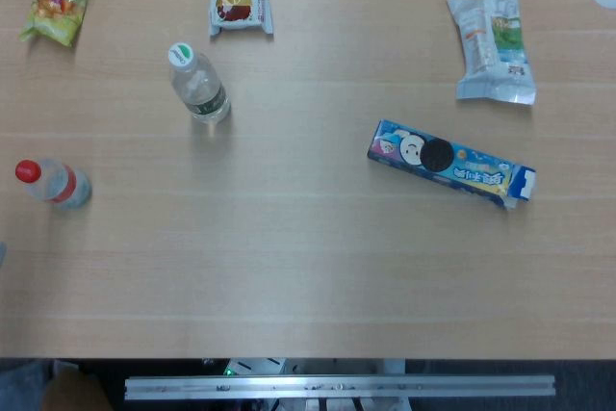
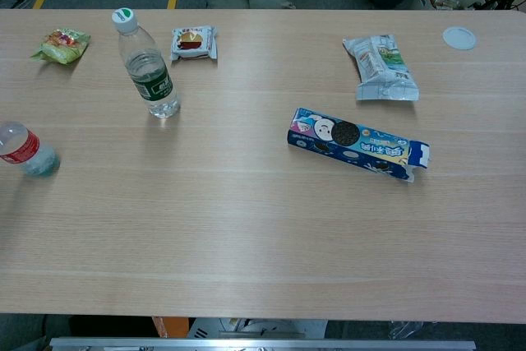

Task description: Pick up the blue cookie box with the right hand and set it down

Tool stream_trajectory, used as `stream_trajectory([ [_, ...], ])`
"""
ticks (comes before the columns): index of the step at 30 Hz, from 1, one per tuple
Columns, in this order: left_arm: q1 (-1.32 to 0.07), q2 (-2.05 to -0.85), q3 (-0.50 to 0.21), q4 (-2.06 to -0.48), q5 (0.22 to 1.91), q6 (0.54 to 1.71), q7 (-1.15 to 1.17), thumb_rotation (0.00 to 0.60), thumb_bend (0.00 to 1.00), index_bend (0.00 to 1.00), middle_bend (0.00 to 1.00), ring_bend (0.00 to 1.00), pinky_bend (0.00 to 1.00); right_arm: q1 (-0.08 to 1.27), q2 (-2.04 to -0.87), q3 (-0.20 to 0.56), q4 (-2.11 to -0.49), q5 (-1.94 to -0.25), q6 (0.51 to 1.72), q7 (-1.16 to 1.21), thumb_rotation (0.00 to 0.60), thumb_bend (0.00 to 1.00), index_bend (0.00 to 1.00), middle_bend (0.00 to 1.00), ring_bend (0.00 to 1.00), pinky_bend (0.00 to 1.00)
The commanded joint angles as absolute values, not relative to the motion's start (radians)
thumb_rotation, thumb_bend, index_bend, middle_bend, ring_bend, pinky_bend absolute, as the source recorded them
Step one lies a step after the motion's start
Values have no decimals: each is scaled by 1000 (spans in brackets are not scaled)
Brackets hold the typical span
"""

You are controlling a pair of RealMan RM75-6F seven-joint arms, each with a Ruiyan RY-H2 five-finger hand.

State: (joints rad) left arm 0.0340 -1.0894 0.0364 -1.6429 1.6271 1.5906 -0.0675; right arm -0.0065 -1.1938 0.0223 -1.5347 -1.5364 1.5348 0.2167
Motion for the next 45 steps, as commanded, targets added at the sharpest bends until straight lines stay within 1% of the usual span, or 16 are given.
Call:
stream_trajectory([
  [1, 33, -1089, 38, -1644, 1625, 1587, -66, 600, 263, 163, 133, 100, 74, -5, -1196, 22, -1532, -1538, 1532, 218, 600, 131, 338, 325, 256, 295],
  [7, 34, -1088, 41, -1644, 1626, 1587, -66, 600, 262, 163, 133, 100, 74, 4, -1191, 21, -1539, -1541, 1516, 220, 600, 131, 338, 325, 256, 296],
  [13, 39, -1091, 43, -1636, 1620, 1591, -75, 600, 263, 163, 133, 100, 74, 32, -1155, 25, -1611, -1522, 1457, 209, 600, 122, 338, 325, 256, 296],
  [19, 42, -1094, 46, -1624, 1615, 1589, -84, 600, 262, 163, 133, 100, 74, 92, -1120, 48, -1701, -1504, 1374, 141, 600, 104, 338, 323, 256, 296],
  [26, 39, -1100, 45, -1615, 1611, 1583, -95, 600, 263, 163, 133, 100, 74, 213, -1111, 104, -1811, -1441, 1228, -29, 600, 70, 331, 313, 256, 295],
  [29, 39, -1102, 45, -1611, 1610, 1583, -103, 600, 263, 163, 133, 100, 74, 279, -1138, 138, -1841, -1387, 1156, -108, 600, 55, 329, 304, 256, 296],
  [35, 47, -1102, 46, -1597, 1603, 1592, -121, 600, 263, 163, 133, 100, 74, 410, -1255, 191, -1841, -1251, 1045, -271, 600, 11, 312, 296, 255, 296],
  [40, 57, -1100, 47, -1584, 1599, 1603, -139, 600, 263, 163, 133, 100, 74, 494, -1343, 202, -1823, -1143, 1000, -412, 600, 0, 286, 283, 241, 296],
  [45, 62, -1100, 48, -1573, 1598, 1608, -155, 600, 263, 163, 133, 100, 75, 571, -1438, 208, -1782, -987, 972, -523, 600, 0, 247, 251, 205, 295],
])
